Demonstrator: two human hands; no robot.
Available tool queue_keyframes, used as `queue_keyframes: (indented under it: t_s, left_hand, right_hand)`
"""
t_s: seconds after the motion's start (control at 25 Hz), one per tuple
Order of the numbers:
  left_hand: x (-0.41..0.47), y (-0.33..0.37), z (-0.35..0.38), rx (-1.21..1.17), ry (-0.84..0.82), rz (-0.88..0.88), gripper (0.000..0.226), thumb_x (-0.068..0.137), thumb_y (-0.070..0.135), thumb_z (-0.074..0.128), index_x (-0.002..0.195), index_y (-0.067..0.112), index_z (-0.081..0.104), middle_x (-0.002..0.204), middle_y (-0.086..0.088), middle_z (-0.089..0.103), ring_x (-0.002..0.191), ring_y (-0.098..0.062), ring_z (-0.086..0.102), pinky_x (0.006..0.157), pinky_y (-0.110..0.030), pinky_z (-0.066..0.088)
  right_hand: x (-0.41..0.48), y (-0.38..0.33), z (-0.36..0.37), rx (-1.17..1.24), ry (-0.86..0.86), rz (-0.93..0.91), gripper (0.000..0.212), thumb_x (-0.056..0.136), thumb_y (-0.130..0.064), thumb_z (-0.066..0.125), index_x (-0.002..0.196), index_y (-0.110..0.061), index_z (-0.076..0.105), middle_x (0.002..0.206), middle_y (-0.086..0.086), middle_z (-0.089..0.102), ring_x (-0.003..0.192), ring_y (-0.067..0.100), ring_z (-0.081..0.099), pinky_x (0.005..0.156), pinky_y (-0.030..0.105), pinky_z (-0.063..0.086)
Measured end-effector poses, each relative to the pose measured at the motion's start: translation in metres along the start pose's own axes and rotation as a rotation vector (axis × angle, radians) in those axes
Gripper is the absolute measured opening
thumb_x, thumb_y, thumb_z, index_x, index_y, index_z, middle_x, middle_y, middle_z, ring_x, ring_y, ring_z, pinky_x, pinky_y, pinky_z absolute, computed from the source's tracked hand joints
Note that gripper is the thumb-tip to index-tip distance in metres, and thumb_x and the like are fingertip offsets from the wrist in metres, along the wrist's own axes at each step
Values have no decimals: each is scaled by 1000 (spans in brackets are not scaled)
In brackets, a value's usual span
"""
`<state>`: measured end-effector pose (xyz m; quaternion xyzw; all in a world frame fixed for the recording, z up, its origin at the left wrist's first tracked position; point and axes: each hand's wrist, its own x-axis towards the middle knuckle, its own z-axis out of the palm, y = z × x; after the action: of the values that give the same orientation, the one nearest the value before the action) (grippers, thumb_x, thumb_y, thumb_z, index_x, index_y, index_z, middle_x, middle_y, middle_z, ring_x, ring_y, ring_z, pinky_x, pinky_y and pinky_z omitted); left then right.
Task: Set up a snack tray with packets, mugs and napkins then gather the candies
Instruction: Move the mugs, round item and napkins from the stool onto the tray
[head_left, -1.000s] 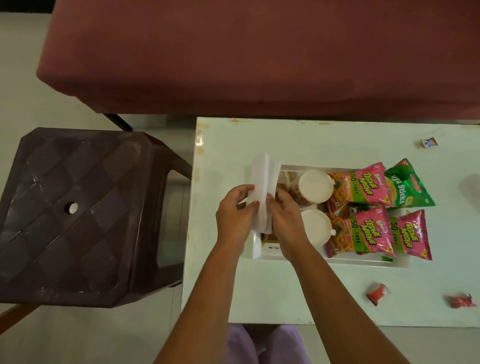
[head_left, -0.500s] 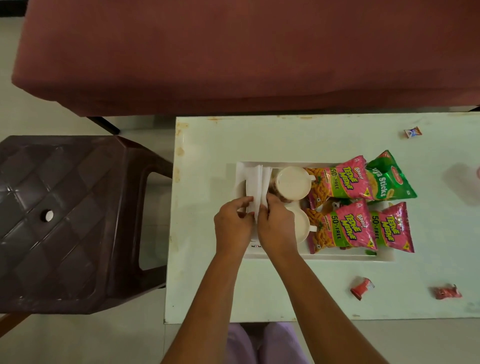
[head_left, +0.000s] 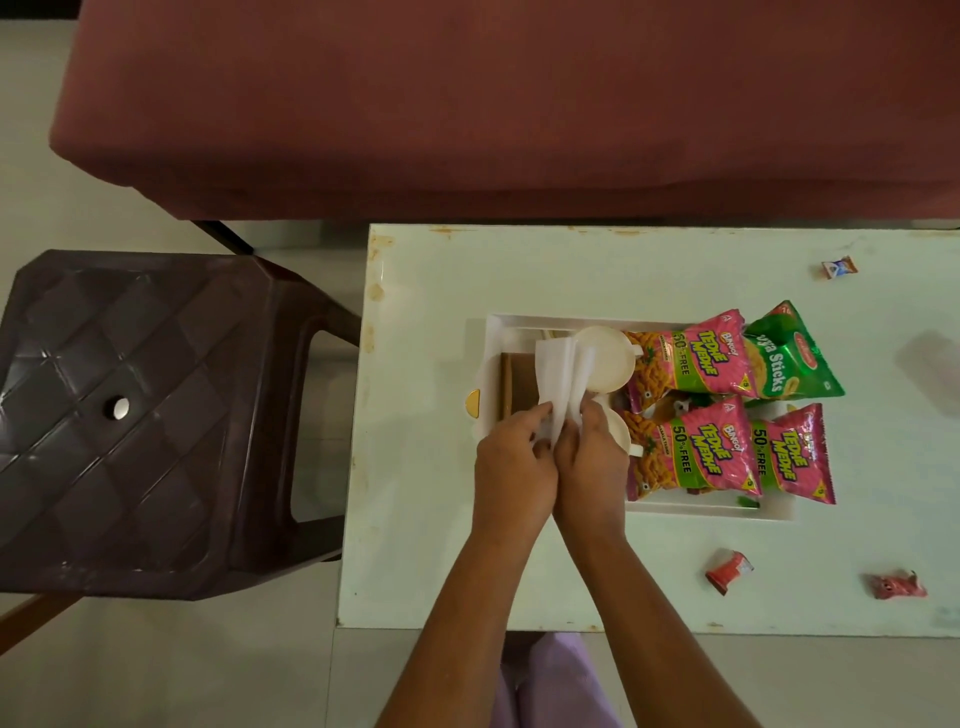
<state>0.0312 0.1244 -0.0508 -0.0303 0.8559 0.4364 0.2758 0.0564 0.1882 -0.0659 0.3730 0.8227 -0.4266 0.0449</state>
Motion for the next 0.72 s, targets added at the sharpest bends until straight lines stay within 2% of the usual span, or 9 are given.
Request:
queue_keyframes:
  t_s: [0.08,0.12,0.2,0.28,0.36,0.44,0.56,0.72]
  left_hand:
    - [-1,-3,1,-11,-15,-28,36,95,16,49,130,21,54,128,-3,61,114,-20,59,104,-34,45]
    - [0,-5,0,-18,-23,-45,36,95,15,47,130,20,54,128,-4,61,114,-21,59,103,-31,45]
    - [7,-9,-3,-1,-29,-62,36,96,13,44,130,17,54,129,-6,59,115,-22,57,99,-27,43]
    - [16,-12,-4,49,-20,-56,34,96,11,43,127,12,56,129,-10,54,114,-25,54,101,-28,41]
    - [25,-18,-4,66,-6,-62,30,94,11,45,120,7,60,122,-13,49,109,-29,55,101,-34,45]
    - [31,-25,-3,78,0,-60,27,94,11,46,112,6,64,118,-12,47,104,-30,56,95,-34,47]
    - [34,-31,-3,122,23,-20,25,94,11,47,109,8,66,116,-11,53,98,-26,58,85,-23,43]
    - [28,-37,-1,72,103,-20,24,93,12,49,108,11,68,107,-11,68,95,-26,64,83,-27,47]
  right_hand:
    - [-2,2,2,-8,-28,4,18,99,-16,43,116,-16,50,83,-10,52,76,9,54,57,9,47]
    - [-1,2,5,-27,-42,-5,22,98,-17,45,119,-14,50,85,-8,55,77,12,58,62,15,51]
    - [5,0,12,-81,-76,-16,25,98,-19,45,122,-13,48,91,1,64,83,24,65,72,37,57]
    - [12,-4,18,-131,-123,-11,23,98,-20,43,121,-16,45,96,10,68,85,31,66,74,45,56]
    - [17,-8,21,-221,-120,-44,23,97,-19,42,119,-18,40,94,11,67,79,31,64,65,41,52]
    - [18,-8,25,-377,-99,-145,27,95,-15,47,119,-16,37,93,10,65,76,30,64,59,36,48]
    - [17,-4,28,-478,-137,-218,23,92,-11,50,114,-11,43,100,12,62,83,28,65,66,35,51]
    - [13,-2,32,-564,-223,-235,27,93,-10,52,121,-8,52,115,12,61,100,27,65,81,34,54]
